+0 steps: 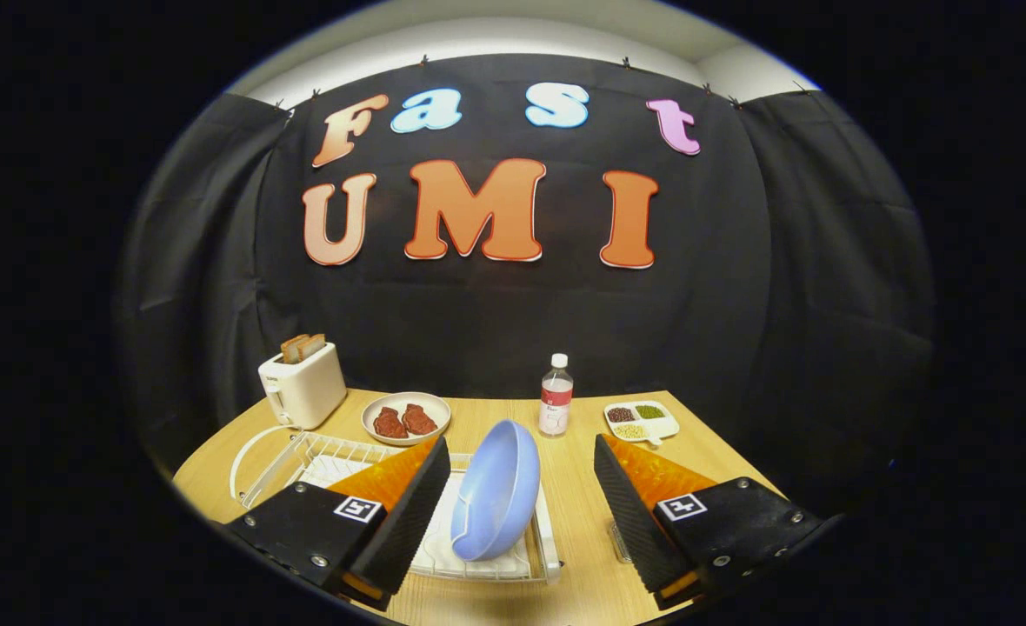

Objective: Take the plate from the dish rack, then take the spoon from the basket and place it into the plate.

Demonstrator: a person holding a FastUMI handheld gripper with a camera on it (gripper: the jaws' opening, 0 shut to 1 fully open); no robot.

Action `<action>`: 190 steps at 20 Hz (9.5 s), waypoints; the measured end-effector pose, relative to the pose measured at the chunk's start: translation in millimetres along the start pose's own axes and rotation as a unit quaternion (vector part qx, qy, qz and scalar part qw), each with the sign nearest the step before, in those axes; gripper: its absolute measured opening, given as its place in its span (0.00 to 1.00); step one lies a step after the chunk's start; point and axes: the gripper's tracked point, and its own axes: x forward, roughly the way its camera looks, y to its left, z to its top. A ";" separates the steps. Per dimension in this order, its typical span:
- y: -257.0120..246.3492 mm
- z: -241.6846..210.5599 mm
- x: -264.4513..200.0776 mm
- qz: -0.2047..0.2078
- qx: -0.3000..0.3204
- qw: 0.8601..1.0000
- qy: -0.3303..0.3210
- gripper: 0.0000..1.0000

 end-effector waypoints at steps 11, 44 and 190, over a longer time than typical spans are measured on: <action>4.3 -67.2 75.0 -0.019 -0.028 0.991 0.133 0.74; 17.2 -50.6 -85.2 0.002 0.024 0.996 0.090 0.23; -31.0 -11.9 -137.8 0.035 -0.001 0.999 0.004 0.97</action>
